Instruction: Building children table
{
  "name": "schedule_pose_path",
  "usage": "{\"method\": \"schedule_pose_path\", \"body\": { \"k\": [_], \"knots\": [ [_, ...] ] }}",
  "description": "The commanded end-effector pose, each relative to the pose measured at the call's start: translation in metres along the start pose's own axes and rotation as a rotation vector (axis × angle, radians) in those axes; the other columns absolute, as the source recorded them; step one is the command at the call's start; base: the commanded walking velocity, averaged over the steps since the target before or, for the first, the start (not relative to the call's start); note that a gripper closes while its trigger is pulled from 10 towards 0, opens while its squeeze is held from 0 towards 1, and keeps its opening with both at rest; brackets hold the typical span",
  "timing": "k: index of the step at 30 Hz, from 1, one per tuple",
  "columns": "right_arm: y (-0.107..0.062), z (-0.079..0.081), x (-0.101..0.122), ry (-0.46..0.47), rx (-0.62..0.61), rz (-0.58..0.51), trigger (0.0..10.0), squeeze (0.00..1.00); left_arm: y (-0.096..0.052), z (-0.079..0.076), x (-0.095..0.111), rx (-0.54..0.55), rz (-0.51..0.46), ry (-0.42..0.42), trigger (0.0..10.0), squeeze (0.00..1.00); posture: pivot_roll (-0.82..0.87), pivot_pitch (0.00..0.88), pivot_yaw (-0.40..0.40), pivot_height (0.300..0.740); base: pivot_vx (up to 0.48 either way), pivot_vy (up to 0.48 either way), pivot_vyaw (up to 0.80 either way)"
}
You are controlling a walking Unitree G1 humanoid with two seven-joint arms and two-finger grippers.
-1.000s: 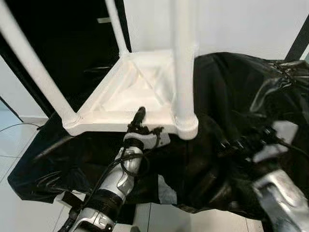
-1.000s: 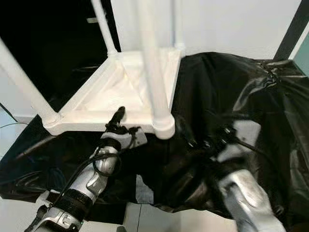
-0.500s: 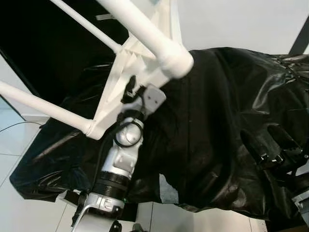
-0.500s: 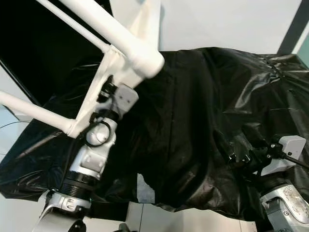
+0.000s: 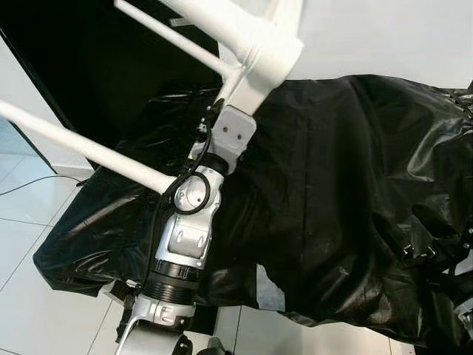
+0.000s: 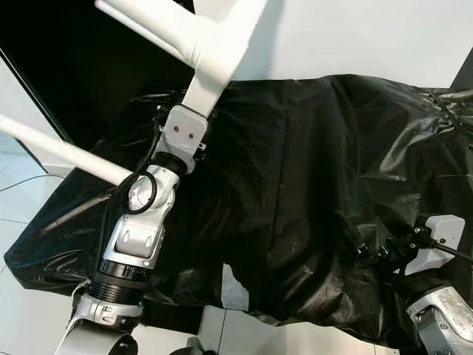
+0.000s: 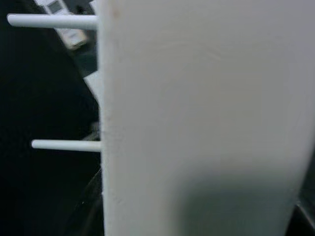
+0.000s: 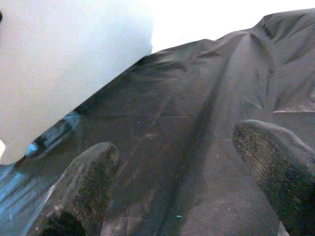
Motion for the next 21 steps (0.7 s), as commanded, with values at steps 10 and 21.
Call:
{"method": "schedule_pose_path", "body": {
  "k": [10,21],
  "knots": [
    [0.008,-0.003,-0.005,-0.043,0.033,0.015,10.0,0.0,0.014,0.015,0.09,0.04,-0.2,-0.122,10.0,0.0,-0.07,0.0,0.078,0.74,0.0,0.0,0.0],
    [0.025,-0.012,-0.001,-0.087,0.077,0.004,10.0,0.0,0.016,0.02,0.11,0.06,-0.206,-0.099,10.0,0.0,-0.05,0.0,0.056,0.74,0.0,0.0,0.0]
  ]
}}
Point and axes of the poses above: a point about 5 cm out from each wrist's last joint towards the gripper, its own y axis pointing out of the wrist towards the gripper, its own x axis along the axis of the wrist's last joint, z = x × y, the point moved 4 cm from there along y, pointing out of the wrist towards the gripper, and after that the axes turned 6 degrees about -y, right-handed, at the moved point
